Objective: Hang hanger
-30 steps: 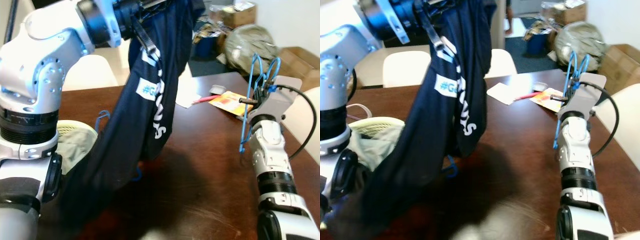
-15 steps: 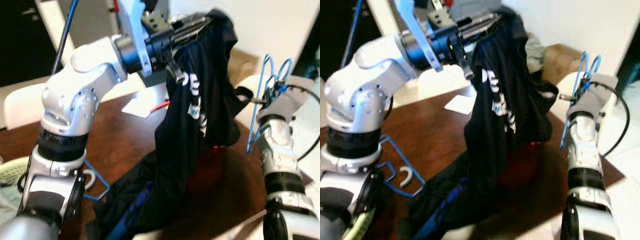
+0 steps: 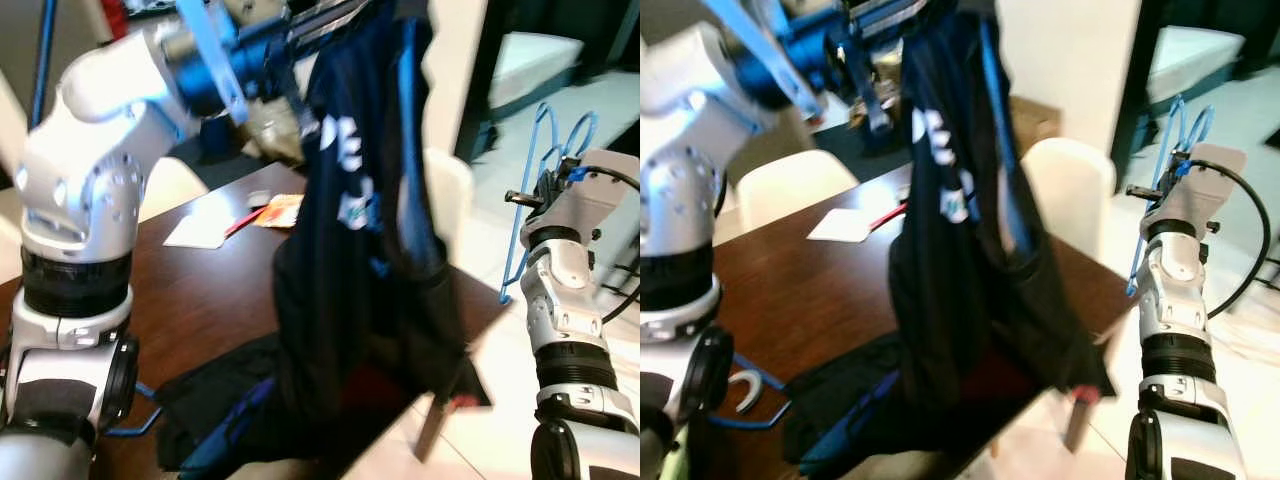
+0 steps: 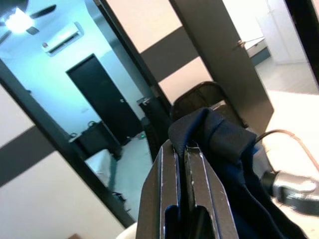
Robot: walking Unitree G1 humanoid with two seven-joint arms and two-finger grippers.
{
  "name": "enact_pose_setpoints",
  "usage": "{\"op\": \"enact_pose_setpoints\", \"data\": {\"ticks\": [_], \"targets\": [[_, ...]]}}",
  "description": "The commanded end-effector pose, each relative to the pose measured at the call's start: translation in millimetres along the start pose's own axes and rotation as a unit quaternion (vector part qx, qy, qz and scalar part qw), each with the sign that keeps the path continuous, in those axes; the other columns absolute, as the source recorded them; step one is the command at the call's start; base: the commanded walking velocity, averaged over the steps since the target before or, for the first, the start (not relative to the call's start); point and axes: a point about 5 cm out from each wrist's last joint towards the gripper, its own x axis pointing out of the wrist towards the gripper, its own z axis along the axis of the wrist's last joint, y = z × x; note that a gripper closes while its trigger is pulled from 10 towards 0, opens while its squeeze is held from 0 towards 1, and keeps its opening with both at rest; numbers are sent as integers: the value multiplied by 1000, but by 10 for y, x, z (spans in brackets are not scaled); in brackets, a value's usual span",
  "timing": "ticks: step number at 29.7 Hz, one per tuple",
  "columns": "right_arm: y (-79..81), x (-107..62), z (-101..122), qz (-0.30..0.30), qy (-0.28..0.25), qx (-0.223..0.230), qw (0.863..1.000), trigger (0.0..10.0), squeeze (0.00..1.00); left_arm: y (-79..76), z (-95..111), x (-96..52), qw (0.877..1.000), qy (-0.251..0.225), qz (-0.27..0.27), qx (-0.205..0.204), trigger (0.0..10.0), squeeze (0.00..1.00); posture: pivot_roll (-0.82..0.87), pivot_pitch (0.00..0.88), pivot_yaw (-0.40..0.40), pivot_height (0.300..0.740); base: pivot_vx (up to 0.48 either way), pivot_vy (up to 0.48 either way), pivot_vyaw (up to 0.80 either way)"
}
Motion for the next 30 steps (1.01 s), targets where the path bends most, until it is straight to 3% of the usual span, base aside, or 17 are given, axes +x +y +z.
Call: {"op": "enact_pose_setpoints", "data": {"ticks": [1, 5, 10, 11, 13, 14, 15, 16, 17, 18, 22, 30], "targets": [[-9, 10, 7, 4, 1, 6, 1000, 10000, 0, 2, -128, -4, 1000, 18, 13, 0, 0, 0, 39, 2, 55, 740, 0, 0, -800], [-17, 16, 19, 7, 0, 8, 1000, 10000, 0, 16, -310, -40, 998, 47, 40, -1, 0, 0, 36, 9, 50, 740, 0, 0, -800], [-8, 10, 7, 11, 2, 7, 1000, 10000, 0, 26, -577, -232, 991, 83, 105, -19, 39, 0, 34, 17, 50, 740, 0, 0, -800], [-8, 5, 0, 12, 4, 7, 1000, 10000, 0, -5, -634, -262, 989, 87, 116, -28, 549, 0, 32, 17, 52, 740, 0, 0, -800], [-9, 3, -4, 12, 4, 7, 1000, 10000, 0, -27, -664, -273, 988, 88, 121, -35, 549, 0, 32, 17, 52, 740, 0, 0, -800], [-9, -4, -14, 13, 6, 7, 1000, 10000, 0, -112, -729, -261, 986, 91, 125, -60, 6824, 0, 31, 17, 53, 740, 0, 0, -800], [-9, -4, -14, 13, 6, 7, 1000, 10000, 0, -112, -729, -261, 986, 91, 125, -60, 6824, 0, 31, 17, 53, 740, 0, 0, -800], [-9, -10, -22, 14, 7, 7, 1000, 10000, 0, -174, -773, -251, 985, 93, 128, -76, 8118, 0, 28, 18, 55, 740, 0, 0, -800], [-9, -10, -22, 14, 7, 7, 1000, 10000, 0, -174, -773, -251, 985, 93, 128, -76, 8118, 0, 28, 18, 55, 740, 0, 0, -800], [-1, -18, -34, 16, 10, 6, 1000, 10000, 0, -272, -848, -237, 981, 97, 138, -93, 10000, 0, 24, 18, 55, 740, 0, 0, -800], [14, -31, -44, 19, 8, 2, 1000, 10000, 0, -394, -995, -227, 972, 107, 172, -121, 10000, 0, 24, 16, 56, 740, 0, 0, -600], [75, -41, -49, 30, 6, -2, 1000, 10000, 0, -414, -1046, -249, 964, 109, 202, -136, 10000, 0, 24, 15, 51, 740, 0, -281, 0]]}}
